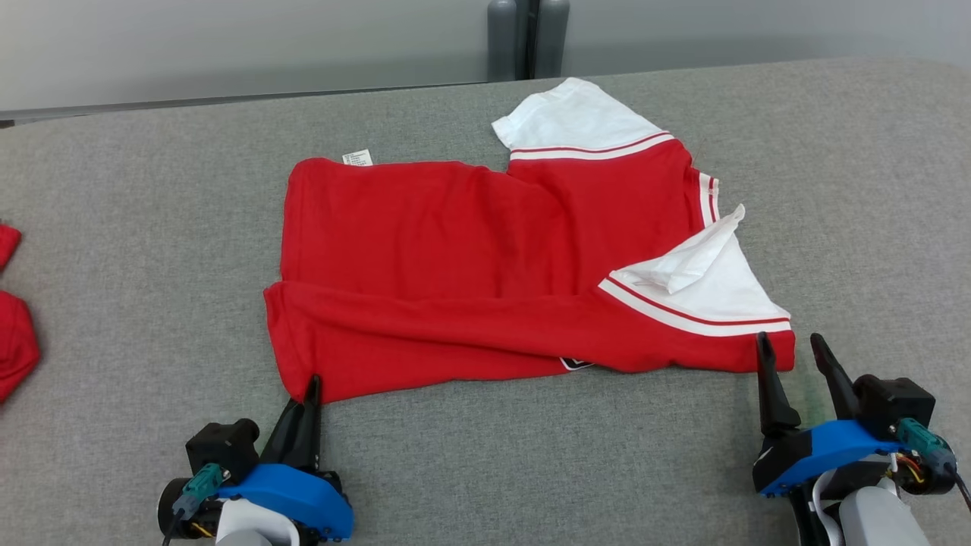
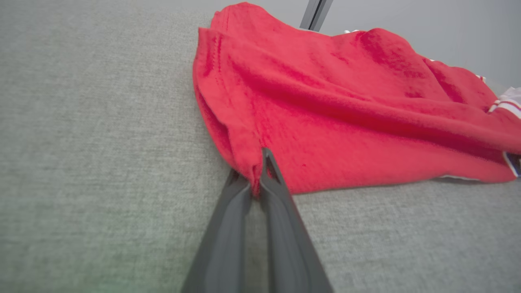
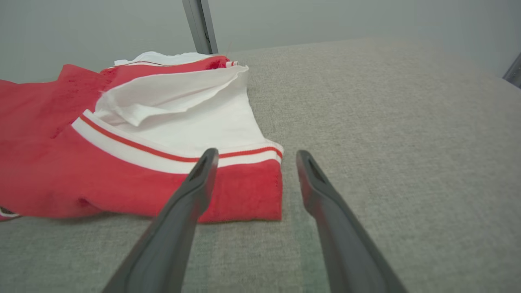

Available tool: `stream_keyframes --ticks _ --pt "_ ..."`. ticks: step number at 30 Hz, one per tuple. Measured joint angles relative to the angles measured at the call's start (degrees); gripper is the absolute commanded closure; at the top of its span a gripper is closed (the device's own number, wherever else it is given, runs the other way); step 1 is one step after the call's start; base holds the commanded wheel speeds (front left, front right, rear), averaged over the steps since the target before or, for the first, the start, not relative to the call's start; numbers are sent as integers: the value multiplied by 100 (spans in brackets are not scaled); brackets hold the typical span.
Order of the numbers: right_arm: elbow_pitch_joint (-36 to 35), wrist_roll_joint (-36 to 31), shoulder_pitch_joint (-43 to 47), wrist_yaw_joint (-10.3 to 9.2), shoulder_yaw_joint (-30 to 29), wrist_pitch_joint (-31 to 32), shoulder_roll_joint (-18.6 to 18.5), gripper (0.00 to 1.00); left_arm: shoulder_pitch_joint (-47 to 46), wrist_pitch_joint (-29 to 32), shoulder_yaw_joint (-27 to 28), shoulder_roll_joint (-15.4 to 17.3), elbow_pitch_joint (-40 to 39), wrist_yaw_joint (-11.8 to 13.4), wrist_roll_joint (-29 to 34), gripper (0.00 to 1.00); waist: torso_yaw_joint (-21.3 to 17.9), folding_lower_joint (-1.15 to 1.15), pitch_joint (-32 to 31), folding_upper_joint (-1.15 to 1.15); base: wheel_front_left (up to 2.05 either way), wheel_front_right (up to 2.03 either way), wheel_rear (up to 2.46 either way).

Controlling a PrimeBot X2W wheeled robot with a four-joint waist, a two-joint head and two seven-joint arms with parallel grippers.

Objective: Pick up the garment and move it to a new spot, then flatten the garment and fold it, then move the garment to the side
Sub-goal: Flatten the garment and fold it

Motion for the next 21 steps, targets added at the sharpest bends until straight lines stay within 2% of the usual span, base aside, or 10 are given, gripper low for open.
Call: stream_keyframes --ticks 3,8,9,10,11,15,21 --pt "291 68 -109 0 -91 -1 -2 0 5 -1 -135 41 -26 0 -89 100 57 0 27 0 0 0 0" --pt "891 616 -284 -1 25 -22 -14 0 2 -1 -266 140 -66 -2 -187 100 138 0 70 0 0 0 0" --pt "971 717 -339 -1 65 -27 -18 23 -1 -1 -274 151 -67 -12 -208 100 147 0 76 0 0 0 0" --pt "1025 772 -377 -1 92 -31 -20 74 -1 -1 -280 163 -68 -12 -229 100 152 -1 81 0 0 0 0" --pt "1070 824 -407 -1 126 -44 -21 100 -2 -1 -283 171 -69 -13 -230 100 157 -1 80 0 0 0 0" --pt "998 931 -400 -1 8 -12 -13 100 37 9 -167 200 -133 -13 -263 100 181 -1 -3 0 0 0 0" --pt "571 836 -136 1 -474 -10 8 100 354 9 -60 141 -333 -14 -145 100 297 -1 -406 0 0 0 0"
